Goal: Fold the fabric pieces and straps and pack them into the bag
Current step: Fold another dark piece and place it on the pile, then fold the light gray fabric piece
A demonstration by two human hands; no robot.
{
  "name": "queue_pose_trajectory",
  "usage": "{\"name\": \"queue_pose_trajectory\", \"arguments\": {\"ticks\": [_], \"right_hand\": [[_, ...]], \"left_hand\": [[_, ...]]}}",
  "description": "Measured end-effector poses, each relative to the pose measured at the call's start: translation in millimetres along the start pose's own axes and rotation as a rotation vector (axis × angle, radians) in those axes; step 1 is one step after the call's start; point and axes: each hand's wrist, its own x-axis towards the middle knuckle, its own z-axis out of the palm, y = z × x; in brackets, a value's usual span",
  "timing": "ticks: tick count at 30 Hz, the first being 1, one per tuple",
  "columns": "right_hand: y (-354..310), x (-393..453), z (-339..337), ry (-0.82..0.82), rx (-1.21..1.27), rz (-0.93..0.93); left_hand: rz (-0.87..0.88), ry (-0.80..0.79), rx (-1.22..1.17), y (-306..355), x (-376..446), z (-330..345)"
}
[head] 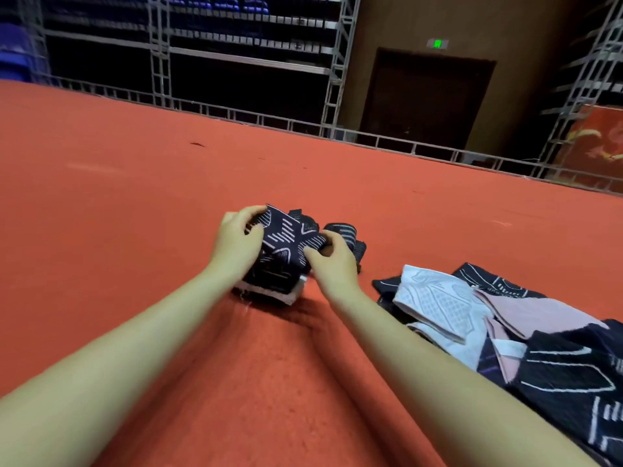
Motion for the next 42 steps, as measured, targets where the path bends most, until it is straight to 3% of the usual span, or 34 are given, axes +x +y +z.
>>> {"name": "queue_pose_trajectory", "arguments": {"ticks": [5,7,11,16,20,26,29,33,39,42], "right_hand": [[12,15,33,-0.183,-0.409,0.139],[17,11,20,-0.187,-0.366,0.151],[24,-11,-41,-0.128,-0.377,0.034],[49,-44,-141,0.012,-0.573,-0.022],[76,-63,-203,0.094,-0.7,0.017],[114,-74,-239,-0.086,-0.85,-0.053],[127,-73,-235,-0.006,-0.92,-0.118],[130,-66,-227,0.114,-0.925,-0.155],[129,-53,-223,0.218,-0.768,-0.058],[132,-53,-227,0.228,-0.635,-0.086]], "left_hand": [[-0.091,-0.232,0.517,-57,2,-5],[-0.082,-0.214,0.556,-56,-4,-6],[0.162,-0.118,0.637,-28,-17,-2],[0.256,-0.214,0.448,24,-55,29],[0.157,-0.414,0.268,64,-90,75],[-0.066,-0.544,0.065,87,-125,151],[-0.305,-0.438,-0.117,79,-134,182],[-0.366,-0.117,-0.2,77,-140,196],[-0.236,-0.167,-0.263,73,-133,209],[-0.07,-0.079,-0.291,86,-131,200]]}}
